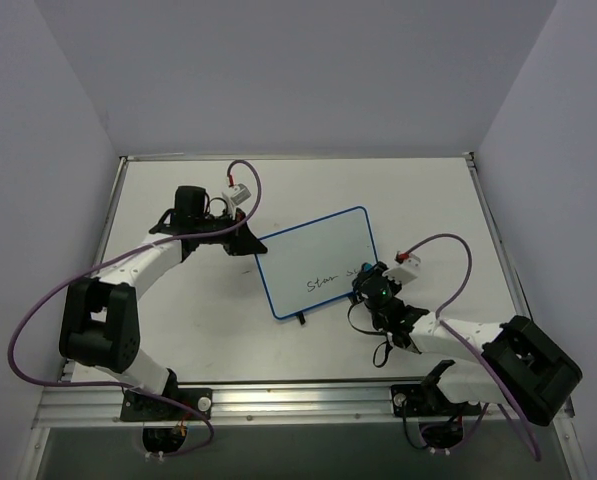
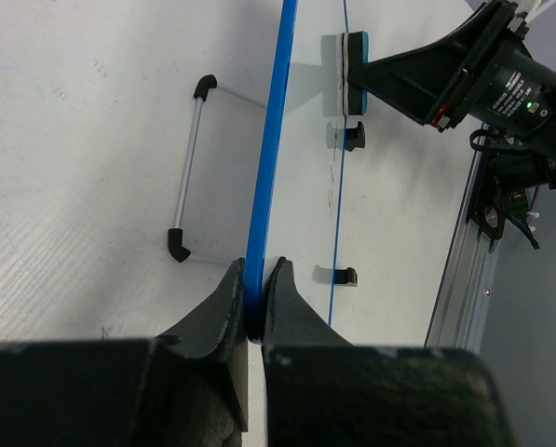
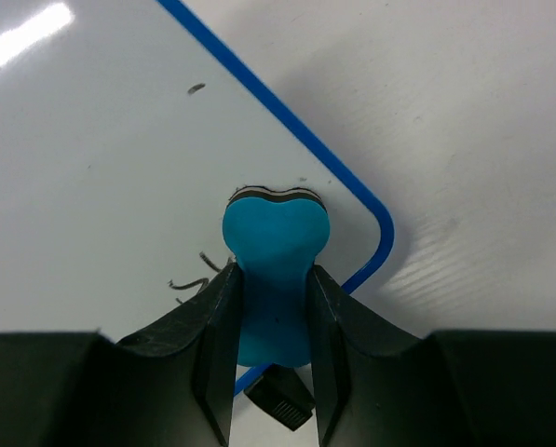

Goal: Erase the whiteboard

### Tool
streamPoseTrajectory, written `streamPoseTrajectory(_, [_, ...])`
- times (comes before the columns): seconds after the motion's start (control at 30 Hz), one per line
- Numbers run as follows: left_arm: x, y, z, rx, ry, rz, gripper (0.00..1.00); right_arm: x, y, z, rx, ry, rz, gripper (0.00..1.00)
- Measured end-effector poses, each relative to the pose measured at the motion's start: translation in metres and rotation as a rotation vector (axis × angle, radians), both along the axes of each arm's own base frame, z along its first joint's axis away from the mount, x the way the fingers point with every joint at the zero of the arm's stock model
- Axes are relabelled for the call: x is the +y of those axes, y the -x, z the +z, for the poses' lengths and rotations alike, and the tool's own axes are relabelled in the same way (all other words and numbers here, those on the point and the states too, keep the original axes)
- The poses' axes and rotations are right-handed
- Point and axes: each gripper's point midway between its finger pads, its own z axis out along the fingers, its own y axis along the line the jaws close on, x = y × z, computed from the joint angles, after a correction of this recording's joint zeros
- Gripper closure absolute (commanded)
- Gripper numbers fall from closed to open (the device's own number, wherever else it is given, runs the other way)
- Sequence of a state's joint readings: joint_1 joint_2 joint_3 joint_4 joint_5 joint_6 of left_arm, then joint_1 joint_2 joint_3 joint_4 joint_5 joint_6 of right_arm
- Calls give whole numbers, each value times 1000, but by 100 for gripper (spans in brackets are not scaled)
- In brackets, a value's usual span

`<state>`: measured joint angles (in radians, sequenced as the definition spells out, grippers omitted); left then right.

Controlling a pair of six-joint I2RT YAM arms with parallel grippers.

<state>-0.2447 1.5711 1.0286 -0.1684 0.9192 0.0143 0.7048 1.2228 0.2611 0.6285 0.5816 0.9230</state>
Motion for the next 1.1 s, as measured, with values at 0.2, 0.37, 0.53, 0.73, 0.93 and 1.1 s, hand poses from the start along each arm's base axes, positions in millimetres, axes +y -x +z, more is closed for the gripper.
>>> streamPoseTrajectory(0.2, [5,-4,0,-2,-6,24,98,30,-6,6,-27,110,31,100])
streamPoseTrajectory(0.37, [9,-7,0,-7,-15,42,98,65,-12,18,-60,170,96,100])
streamPoseTrajectory(0.53, [9,-8,0,-11,-17,46,98,77,-17,26,-75,182,123,100])
streamPoseTrajectory(0.73, [6,-11,2,-28,-16,49,98,62,-33,26,-57,77,108,100])
streamPoseTrajectory(0.93, [4,-11,3,-36,-13,43,98,25,-39,18,-32,-1,7,100])
streamPoseTrajectory(1.1, [3,-10,4,-38,-11,39,98,6,-36,10,-1,16,-33,100])
